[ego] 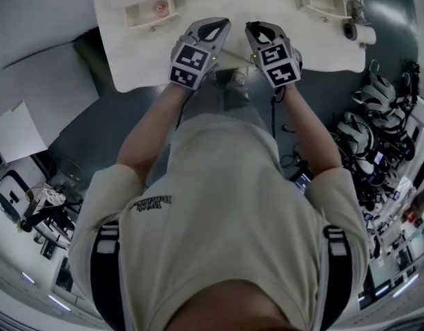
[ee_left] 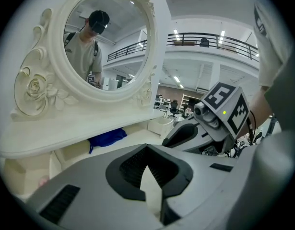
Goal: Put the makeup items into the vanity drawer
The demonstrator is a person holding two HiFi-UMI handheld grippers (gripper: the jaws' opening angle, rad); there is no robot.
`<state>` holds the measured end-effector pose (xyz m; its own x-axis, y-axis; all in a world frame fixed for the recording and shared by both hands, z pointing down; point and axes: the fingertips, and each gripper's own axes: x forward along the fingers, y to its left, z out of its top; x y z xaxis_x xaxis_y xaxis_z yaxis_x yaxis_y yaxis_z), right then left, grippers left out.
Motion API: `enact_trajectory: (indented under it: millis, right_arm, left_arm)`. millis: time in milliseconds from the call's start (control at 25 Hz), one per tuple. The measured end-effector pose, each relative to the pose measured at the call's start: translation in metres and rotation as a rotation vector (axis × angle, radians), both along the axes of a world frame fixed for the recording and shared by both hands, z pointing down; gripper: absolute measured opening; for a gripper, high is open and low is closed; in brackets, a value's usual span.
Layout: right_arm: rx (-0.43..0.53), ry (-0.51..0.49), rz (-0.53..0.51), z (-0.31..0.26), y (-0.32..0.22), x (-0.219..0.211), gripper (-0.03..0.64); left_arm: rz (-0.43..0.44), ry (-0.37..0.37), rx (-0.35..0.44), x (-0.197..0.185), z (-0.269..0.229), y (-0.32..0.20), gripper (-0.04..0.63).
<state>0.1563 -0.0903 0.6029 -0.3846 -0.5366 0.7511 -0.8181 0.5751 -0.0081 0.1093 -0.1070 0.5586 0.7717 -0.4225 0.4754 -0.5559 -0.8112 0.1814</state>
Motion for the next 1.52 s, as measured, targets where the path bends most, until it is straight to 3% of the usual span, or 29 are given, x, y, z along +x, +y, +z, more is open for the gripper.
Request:
enact_trajectory:
  millis: [200, 440, 840, 1080, 1520]
  right_arm:
    - [0.118, -0.036, 0.003, -0.063, -0.015, -0.005, 0.054]
    - [0.237, -0.144, 0.015, -0.146, -0.021, -0.006, 0.054]
    - [0.475, -0.258, -0.012, -0.288, -0.004, -0.01, 0.054]
    - [0.563, -0.282, -0.05, -0.342, 0.021, -0.015, 0.054]
    - [0.723, -0.429, -0.092, -0.395, 0.061, -0.036, 0.054]
  left_arm:
    - [-0.026, 0.038, 0.043, -0.007, -0.039, -0.004, 0.014]
    - [-0.108, 0.15, 0.12, -0.015, -0.128, -0.014, 0.014]
    - [-0.089, 0.276, 0.277, -0.017, -0.256, 0.001, 0.014]
    - [-0.089, 0.342, 0.363, -0.019, -0.318, 0.016, 0.014]
    - [-0.082, 0.335, 0.437, -0.03, -0.353, 0.051, 0.014]
